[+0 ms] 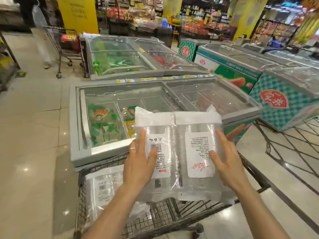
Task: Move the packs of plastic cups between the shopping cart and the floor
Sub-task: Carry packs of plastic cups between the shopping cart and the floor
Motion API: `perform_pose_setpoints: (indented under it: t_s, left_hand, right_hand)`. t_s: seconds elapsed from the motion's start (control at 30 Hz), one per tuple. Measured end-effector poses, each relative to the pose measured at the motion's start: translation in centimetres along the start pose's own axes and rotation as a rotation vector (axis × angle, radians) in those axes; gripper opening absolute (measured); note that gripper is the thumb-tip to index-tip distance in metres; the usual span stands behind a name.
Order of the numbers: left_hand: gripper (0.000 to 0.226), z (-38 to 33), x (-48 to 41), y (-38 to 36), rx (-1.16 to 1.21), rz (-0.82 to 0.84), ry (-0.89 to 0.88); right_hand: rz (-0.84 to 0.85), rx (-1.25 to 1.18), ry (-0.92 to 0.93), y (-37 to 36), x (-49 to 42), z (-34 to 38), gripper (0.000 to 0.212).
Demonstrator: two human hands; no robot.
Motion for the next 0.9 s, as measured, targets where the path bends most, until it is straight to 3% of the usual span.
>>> perform_pose_setpoints:
  t_s: [0.37, 0.53, 0.7, 0.9]
  left_hand:
    - [0.067, 10.3, -1.9, -14.1, 0.063, 0.125, 0.196]
    - [0.069, 14.3, -1.6, -21.1, 0.177, 0.22, 0.259]
    - [0.07, 18.2, -1.1, -26.5, 0.016, 0.338, 0.315]
    - [0.074, 25.9, 0.9, -27.9, -0.415, 0.339, 0.377]
  right_hand:
    - [0.338, -0.037, -0.044, -8.9, -8.9, -9.9, 0.071]
    - [0.335, -0.048, -0.086, -11.8, -12.3, -15.3, 0.069]
    - [0.299, 0.044, -0.092, -15.3, -14.4, -18.8, 0.07]
    - [0.318, 0.21, -0.031, -20.0, -15.8, -21.8, 0.065]
Point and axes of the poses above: each hand's wrist, its own x-axis away from the middle knuckle, its own y-axis out of the back of the hand, z = x × y, the point moved 9 cm from there along -x, towards the middle knuckle, and after that the axes turned 12 degrees about -y, right-handed, at the moved point
